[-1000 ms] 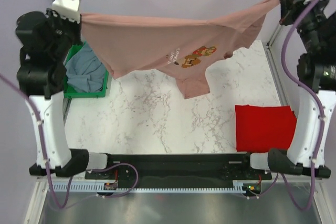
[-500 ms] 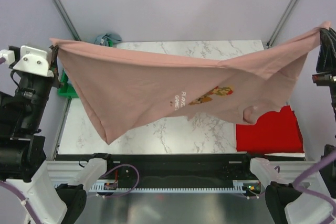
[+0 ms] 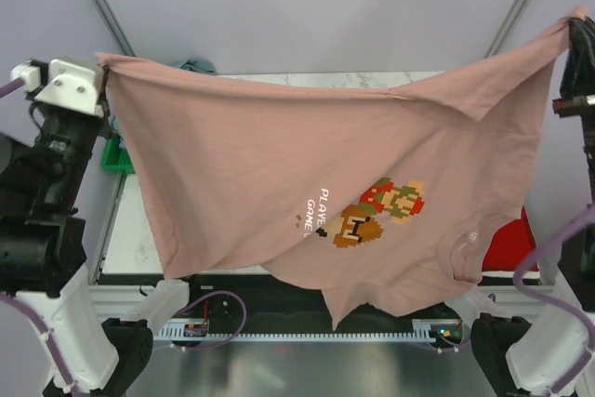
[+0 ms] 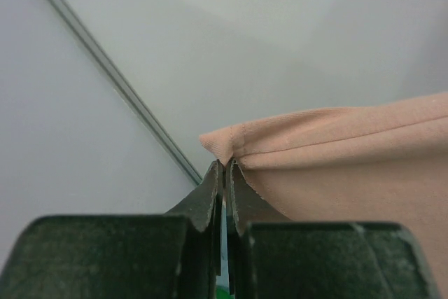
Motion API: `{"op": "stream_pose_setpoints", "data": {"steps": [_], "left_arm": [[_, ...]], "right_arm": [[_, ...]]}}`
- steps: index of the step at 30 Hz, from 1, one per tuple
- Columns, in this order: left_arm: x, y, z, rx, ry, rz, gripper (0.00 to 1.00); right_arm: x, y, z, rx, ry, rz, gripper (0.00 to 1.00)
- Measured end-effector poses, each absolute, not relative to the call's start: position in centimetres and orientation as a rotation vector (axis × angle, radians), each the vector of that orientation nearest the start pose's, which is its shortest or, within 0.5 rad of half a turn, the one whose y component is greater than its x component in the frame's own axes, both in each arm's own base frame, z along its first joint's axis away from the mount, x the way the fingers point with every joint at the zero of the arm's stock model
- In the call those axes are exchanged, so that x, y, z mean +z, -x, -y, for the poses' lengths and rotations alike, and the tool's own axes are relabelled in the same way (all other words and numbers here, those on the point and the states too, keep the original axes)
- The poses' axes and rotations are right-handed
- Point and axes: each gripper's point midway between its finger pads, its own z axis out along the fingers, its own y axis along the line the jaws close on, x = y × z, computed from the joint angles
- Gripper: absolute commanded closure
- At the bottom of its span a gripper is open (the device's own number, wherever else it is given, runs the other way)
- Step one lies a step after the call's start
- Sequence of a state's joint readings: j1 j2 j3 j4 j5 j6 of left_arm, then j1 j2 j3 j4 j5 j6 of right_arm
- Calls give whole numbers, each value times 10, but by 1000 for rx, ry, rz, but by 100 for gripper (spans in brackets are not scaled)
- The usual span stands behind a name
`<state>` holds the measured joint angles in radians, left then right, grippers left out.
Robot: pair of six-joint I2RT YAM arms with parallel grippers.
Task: Fold and stack the t-shirts
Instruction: Flatten the tshirt out
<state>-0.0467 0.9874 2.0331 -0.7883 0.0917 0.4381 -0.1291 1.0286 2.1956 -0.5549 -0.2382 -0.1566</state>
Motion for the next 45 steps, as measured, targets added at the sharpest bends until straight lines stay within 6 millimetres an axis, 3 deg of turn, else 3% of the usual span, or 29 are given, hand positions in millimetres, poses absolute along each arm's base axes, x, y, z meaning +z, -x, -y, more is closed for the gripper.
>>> {"op": "stream_pose_setpoints", "data": {"steps": [2,5,9,13,14,18,21,24,28,32,37,45], "left_arm": [[586,-220,12,258,-426,-1311,98],[538,-269,22,205,-493,-1439,98],[448,-330,35,104,-582,-1663,98],[333,-386,51,-47,-673,-1923,97],[306,-395,55,-89,-692,-1986,97],[224,-425,67,-224,-735,-2166,98],[178,-449,70,-279,-729,-2267,98],[144,-470,70,-292,-716,-2330,98],[118,-494,64,-255,-691,-2378,98],[113,-522,52,-155,-653,-2375,98],[117,-552,36,-23,-608,-2339,98],[117,-582,17,124,-549,-2299,98]], "right_arm": [[681,-184,-13,-137,237,-1002,100],[635,-242,-8,-103,251,-1133,100],[540,-324,-4,-38,280,-1364,100],[435,-393,-2,42,310,-1601,100],[401,-412,-1,64,317,-1676,100],[313,-455,-9,131,353,-1864,100],[255,-488,-19,174,377,-1974,100],[211,-528,-24,183,382,-2050,100],[163,-583,-27,154,382,-2102,100],[135,-618,-30,106,388,-2118,100],[131,-659,-37,37,400,-2058,100],[137,-699,-39,-67,391,-1950,100]]}}
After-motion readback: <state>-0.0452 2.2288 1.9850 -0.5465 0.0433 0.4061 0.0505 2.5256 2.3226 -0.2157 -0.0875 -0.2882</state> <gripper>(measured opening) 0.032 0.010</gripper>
